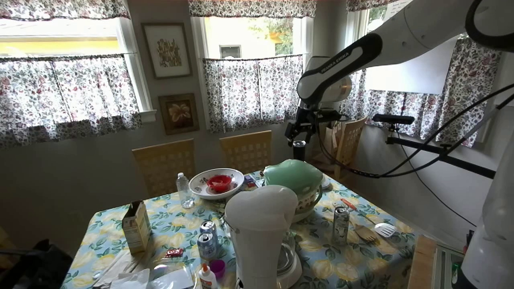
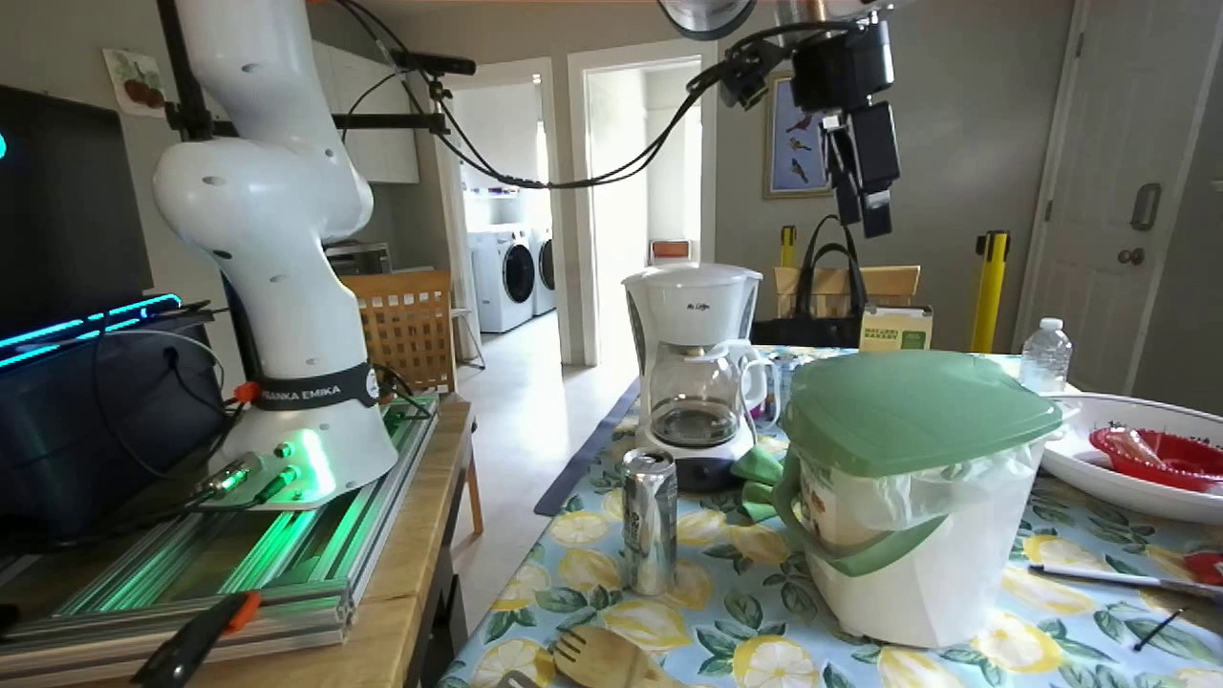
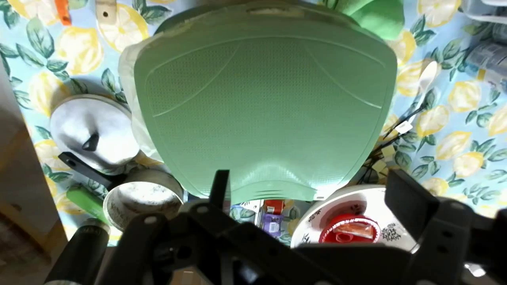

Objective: Throw the orange can into the bin, then close the bin

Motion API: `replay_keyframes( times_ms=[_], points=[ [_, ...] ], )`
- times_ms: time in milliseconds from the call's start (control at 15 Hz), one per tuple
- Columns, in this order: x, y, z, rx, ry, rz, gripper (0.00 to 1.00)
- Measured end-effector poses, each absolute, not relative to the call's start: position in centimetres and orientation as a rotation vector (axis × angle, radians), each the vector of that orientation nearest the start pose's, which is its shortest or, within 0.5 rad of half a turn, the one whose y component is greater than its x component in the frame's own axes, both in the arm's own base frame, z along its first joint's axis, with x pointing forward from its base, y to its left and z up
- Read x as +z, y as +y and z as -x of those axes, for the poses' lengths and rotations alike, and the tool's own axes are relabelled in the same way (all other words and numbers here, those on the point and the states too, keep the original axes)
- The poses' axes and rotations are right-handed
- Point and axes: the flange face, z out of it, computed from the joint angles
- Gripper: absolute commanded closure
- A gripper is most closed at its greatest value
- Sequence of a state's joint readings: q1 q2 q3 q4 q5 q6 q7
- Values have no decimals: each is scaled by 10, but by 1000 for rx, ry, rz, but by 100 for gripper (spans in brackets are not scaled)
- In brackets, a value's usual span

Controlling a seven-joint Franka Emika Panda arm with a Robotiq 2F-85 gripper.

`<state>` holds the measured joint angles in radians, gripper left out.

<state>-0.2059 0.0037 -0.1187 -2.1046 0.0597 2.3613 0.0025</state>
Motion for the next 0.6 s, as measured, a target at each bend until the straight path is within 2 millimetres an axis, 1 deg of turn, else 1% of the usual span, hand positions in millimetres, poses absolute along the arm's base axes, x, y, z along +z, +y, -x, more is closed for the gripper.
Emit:
replay_keyframes(
  times_ms=[200,333,467,600],
  points=[
    [442,-171,-523,-333,548,3101,0],
    [442,-166,-514,-318,554,3113,0],
    [442,-164,-508,-316,554,3114,0],
    [443,-164,-507,-317,554,3113,0]
  ],
)
